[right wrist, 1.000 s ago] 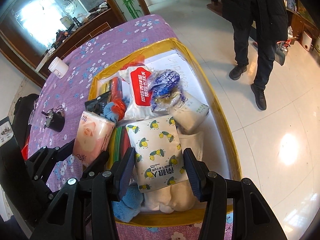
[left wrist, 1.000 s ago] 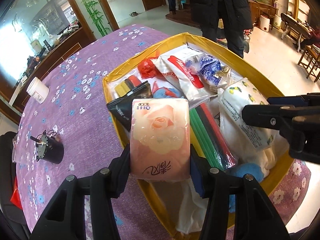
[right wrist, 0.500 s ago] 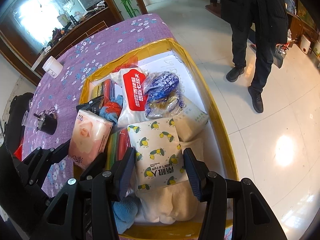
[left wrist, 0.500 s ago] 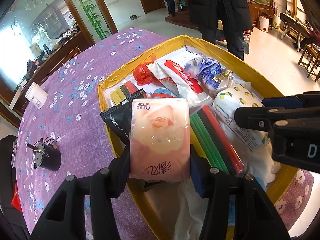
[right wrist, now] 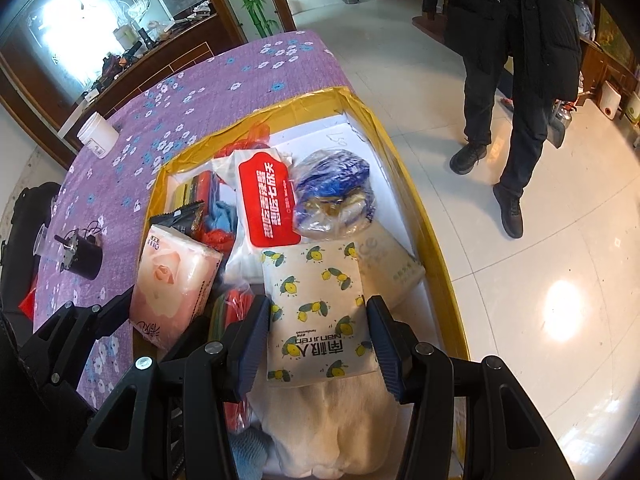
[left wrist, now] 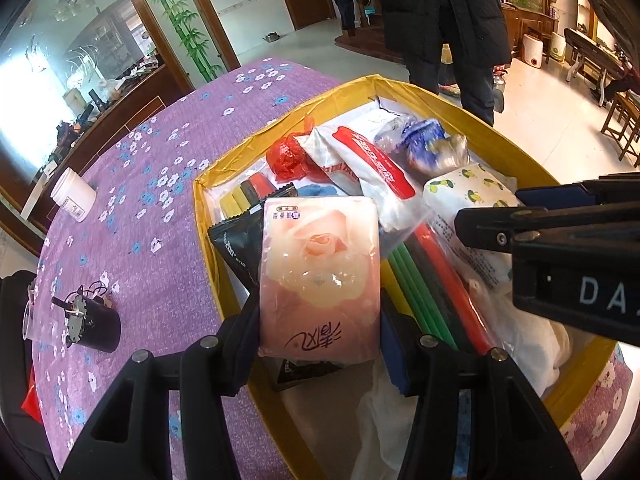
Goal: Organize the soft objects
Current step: 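Lower both tissue packs into the tray and open both grippers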
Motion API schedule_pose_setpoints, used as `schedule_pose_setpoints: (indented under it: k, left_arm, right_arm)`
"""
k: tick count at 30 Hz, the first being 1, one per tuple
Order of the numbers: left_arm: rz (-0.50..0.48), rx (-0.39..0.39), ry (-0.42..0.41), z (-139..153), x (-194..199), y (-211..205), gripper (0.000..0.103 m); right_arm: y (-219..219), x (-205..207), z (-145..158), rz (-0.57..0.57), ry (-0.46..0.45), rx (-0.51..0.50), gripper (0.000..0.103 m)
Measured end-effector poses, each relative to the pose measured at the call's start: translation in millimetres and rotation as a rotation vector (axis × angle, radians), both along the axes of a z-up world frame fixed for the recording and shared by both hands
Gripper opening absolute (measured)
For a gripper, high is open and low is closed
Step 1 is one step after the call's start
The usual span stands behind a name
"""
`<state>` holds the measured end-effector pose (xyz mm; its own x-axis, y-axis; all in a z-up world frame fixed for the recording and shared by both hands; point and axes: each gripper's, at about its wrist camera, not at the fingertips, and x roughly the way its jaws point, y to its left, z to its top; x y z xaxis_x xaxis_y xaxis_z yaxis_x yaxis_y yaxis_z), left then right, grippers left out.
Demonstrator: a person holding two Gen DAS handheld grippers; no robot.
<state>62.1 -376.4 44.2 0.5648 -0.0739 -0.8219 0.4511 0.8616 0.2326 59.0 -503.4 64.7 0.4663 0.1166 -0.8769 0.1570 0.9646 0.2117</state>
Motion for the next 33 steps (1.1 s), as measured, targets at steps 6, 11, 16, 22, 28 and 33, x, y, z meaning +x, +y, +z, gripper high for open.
schedule_pose_setpoints:
  k: [6, 11, 16, 22, 28, 33]
  left_arm:
    - [-0.001, -0.001, -0.012, 0.0, 3.7, -2.6, 0.052]
    - [-0.002, -0.004, -0.019, 0.1, 4.4, -3.4, 0.052]
    - [-0.002, -0.007, -0.022, 0.2, 4.2, -3.4, 0.052]
    - [-0.001, -0.009, -0.022, 0.5, 3.3, -3.2, 0.052]
    - [-0.003, -0.019, -0.026, 3.2, 0.5, -2.6, 0.052]
    - [-0.007, -0.025, -0.025, 6.9, -3.3, 0.4, 0.052]
  right_arm:
    - [0.8, 8.5, -0.5, 0.007, -0.004, -0.009, 0.054]
    - [1.5, 12.1, -1.3, 0.014, -0.004, -0.013, 0.054]
    - [1.7, 13.9, -2.3, 0.017, -0.003, -0.016, 0.054]
    - [4.5, 17.1, -3.8, 0.023, -0.003, -0.032, 0.054]
    - [3.4, 16.3, -2.6, 0.022, 0.001, -0.030, 0.056]
    - [3.4, 10.6, 1.1, 0.019, -0.002, -0.028, 0.056]
